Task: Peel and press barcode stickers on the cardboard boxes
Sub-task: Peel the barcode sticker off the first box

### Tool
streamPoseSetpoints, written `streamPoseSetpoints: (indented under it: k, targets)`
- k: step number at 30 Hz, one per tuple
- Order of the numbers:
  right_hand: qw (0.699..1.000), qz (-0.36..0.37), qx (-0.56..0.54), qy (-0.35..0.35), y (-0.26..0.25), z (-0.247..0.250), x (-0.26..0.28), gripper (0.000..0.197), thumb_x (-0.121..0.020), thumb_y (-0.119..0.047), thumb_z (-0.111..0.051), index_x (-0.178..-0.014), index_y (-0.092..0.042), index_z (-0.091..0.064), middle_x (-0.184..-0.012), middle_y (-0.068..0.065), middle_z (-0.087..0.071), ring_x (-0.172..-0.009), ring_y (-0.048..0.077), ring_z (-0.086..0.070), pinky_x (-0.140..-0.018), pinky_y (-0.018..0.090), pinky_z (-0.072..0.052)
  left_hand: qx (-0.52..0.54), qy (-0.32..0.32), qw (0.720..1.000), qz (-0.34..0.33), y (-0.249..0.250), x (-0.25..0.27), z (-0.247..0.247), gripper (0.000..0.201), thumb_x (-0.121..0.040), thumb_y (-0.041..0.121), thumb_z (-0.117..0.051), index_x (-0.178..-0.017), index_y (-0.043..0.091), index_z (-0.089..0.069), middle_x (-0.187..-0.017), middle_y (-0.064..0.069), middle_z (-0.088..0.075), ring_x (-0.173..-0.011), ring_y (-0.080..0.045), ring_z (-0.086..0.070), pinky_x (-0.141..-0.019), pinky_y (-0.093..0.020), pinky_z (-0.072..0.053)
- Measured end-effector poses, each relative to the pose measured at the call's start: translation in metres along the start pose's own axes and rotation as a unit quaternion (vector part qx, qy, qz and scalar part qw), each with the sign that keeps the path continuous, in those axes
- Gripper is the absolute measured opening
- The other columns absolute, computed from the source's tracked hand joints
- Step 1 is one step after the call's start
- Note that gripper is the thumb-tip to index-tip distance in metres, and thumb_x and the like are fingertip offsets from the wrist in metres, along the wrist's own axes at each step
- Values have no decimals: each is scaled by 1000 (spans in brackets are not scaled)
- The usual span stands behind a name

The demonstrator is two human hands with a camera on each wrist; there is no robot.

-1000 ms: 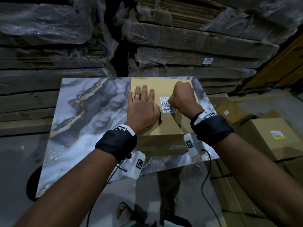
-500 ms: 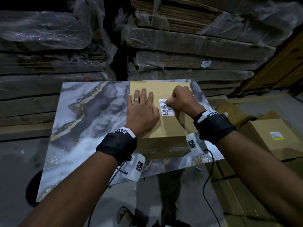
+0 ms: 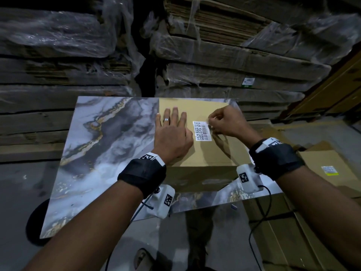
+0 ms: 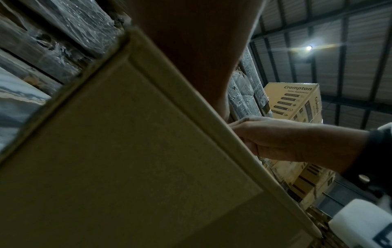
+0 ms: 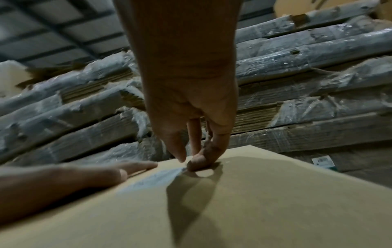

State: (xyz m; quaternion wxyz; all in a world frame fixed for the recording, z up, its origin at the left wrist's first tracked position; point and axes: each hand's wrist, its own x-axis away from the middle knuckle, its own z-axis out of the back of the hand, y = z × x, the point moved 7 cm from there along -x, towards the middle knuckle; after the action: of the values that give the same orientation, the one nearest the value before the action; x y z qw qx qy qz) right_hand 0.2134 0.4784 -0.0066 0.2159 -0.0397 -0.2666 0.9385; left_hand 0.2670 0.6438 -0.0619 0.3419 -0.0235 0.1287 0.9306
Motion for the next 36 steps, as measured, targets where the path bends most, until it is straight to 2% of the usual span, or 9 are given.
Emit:
streamPoseSetpoints:
  k: [3,9,14,17,19,22,27,32,36]
  targets:
    - [994,50,92,18,-7,-6,-1,15,-89,-17,-72,-87,-5,-80,-78,11,-76,-71,23,-70,-69,44,-59,2,5,1000,-1,0,1,1,72,-93,45,-16,-159,17,-26,-166,-15,-20,-153,-34,-17,-122,-58,-12]
    - [988,32,148,25,-9,-20,-13,12,-83,-17,-66,-74,-10,-70,-74,9,-70,-74,31,-65,-70,48,-56,5,5,1000,2,-1,1,1,72,-93,45,-17,-159,17,-27,-166,-14,-20,-153,-34,-17,-122,-58,-12]
    - [982,-43,179,-48,-14,-16,-23,19,-88,-19,-65,-74,-9,-57,-79,14,-59,-83,33,-60,-68,33,-41,14,11,1000,2,0,1,2,72,-92,44,-19,-158,16,-30,-165,-15,-23,-152,-35,-18,-122,-59,-12]
    - [983,-101,116,-103,-15,-12,-26,11,-86,-10,-63,-76,-6,-63,-72,12,-62,-67,27,-61,-63,32,-52,11,6,1000,2,0,1,1,73,-91,45,-17,-158,17,-28,-166,-14,-21,-153,-34,-17,-122,-59,-12]
    - [977,-150,43,-148,-12,-15,-25,18,-85,0,-58,-68,-6,-58,-62,12,-59,-50,23,-55,-55,28,-50,13,5,1000,2,0,1,1,75,-91,45,-15,-158,17,-27,-166,-14,-21,-153,-34,-16,-122,-59,-11]
    - [965,-185,-26,-181,-10,-14,-20,25,-92,0,-56,-69,-8,-52,-60,10,-52,-47,19,-47,-52,23,-46,14,8,1000,3,0,1,1,76,-90,45,-13,-159,17,-27,-166,-15,-20,-153,-35,-16,-122,-59,-11]
    - [969,-184,-133,-99,-1,0,-17,15,-99,-12,-58,-88,-2,-59,-73,14,-61,-54,21,-63,-58,33,-60,3,6,1000,3,-1,0,0,74,-91,45,-13,-159,17,-26,-166,-14,-20,-153,-34,-17,-122,-58,-12]
    - [988,-50,145,-25,-2,-8,-1,20,-90,-27,-75,-81,-9,-78,-76,11,-75,-74,33,-65,-79,36,-58,2,4,1000,2,0,-1,-1,72,-93,44,-16,-160,17,-24,-167,-14,-17,-154,-34,-15,-123,-58,-11]
    - [988,-36,142,49,0,-19,0,14,-84,-25,-71,-77,-14,-70,-78,8,-70,-81,32,-66,-74,42,-55,4,7,1000,4,-1,0,0,72,-94,45,-16,-160,18,-24,-167,-14,-18,-154,-34,-15,-123,-58,-11]
